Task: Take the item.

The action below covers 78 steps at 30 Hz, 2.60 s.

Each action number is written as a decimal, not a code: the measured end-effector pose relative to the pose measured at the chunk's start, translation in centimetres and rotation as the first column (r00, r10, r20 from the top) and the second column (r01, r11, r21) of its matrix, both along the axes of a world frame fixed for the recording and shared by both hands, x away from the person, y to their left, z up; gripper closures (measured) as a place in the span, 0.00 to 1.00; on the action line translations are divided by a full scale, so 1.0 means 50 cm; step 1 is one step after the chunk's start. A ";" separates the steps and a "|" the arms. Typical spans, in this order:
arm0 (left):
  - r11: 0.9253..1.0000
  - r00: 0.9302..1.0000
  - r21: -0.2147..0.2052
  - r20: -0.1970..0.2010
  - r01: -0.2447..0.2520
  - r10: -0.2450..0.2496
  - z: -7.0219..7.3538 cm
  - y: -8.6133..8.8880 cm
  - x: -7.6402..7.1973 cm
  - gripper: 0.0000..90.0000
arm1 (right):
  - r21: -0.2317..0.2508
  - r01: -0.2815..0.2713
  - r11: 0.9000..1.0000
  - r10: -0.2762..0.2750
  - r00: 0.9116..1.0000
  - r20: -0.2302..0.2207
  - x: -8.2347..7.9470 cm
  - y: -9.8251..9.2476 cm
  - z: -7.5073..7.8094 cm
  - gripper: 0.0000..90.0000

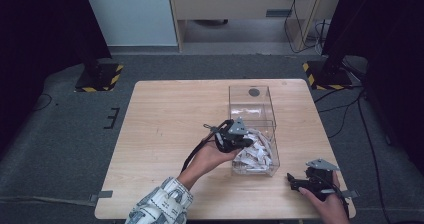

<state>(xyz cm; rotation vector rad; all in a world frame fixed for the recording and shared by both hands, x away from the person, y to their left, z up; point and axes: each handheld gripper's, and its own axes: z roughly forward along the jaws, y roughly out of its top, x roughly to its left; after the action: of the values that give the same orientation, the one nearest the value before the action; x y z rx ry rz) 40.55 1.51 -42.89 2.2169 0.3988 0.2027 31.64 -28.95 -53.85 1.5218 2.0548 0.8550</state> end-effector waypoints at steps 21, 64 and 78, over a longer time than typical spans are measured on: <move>0.999 1.000 -0.038 0.024 0.009 -0.008 0.031 -0.001 0.001 0.99 | -0.001 0.000 1.000 0.000 1.000 0.000 0.000 0.000 0.000 0.01; 0.992 0.999 -0.126 0.051 0.005 0.001 0.104 0.063 -0.013 1.00 | -0.001 0.000 1.000 0.000 1.000 0.000 0.000 0.000 0.000 0.01; 0.988 0.996 -0.149 0.067 -0.048 0.058 0.125 0.137 0.001 1.00 | -0.001 0.001 1.000 -0.001 1.000 0.000 0.000 0.000 0.000 0.01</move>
<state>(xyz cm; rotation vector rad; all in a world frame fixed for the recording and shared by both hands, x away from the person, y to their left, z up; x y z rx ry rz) 40.60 8.36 -36.65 2.0498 0.4200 0.2718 31.64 -28.94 -53.85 1.5217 2.0542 0.8539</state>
